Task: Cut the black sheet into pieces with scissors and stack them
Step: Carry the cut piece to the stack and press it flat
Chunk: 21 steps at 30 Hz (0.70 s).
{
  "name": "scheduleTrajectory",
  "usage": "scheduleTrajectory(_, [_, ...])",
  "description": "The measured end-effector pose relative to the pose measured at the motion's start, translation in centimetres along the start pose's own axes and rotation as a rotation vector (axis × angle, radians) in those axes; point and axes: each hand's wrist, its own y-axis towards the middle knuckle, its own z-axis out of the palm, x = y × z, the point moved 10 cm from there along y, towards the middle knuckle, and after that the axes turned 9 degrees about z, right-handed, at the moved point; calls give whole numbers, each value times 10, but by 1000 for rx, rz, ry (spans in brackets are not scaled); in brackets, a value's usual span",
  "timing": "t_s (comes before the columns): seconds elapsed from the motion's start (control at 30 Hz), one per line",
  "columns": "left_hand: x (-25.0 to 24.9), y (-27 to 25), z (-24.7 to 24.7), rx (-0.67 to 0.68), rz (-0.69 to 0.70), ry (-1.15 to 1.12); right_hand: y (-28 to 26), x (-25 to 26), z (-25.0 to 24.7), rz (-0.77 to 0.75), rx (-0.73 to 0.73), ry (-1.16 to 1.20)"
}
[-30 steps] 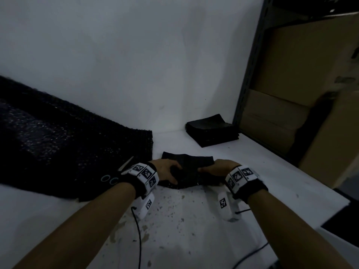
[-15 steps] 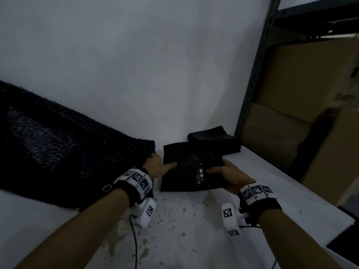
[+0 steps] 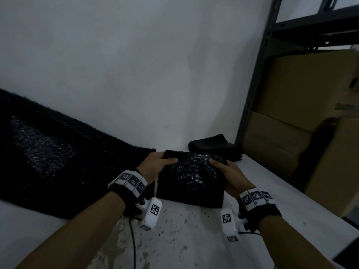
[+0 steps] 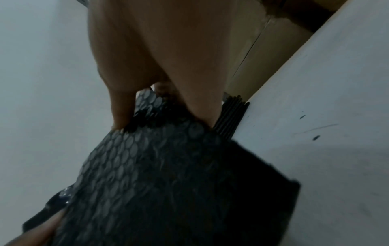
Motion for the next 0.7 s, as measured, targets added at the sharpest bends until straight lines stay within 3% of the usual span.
scheduleTrajectory(0.2, [-1, -1, -1, -43, 42, 2, 1, 18, -6, -165, -163, -23])
scheduleTrajectory(0.37, [13, -14, 19, 66, -67, 257, 0, 42, -23, -354, -356, -242])
scheduleTrajectory(0.47, [13, -6, 16, 22, 10, 398, 10, 44, -40, -338, -451, -396])
scheduleTrajectory(0.53, [11, 3, 17, -12, 68, 427, 19, 35, -48, -214, -400, -342])
scheduleTrajectory(0.63, [9, 17, 17, -82, 104, 377, 28, 10, -41, 26, -141, -105])
scheduleTrajectory(0.7, [8, 30, 18, -122, 120, 353, 28, 6, -41, 96, -56, -82])
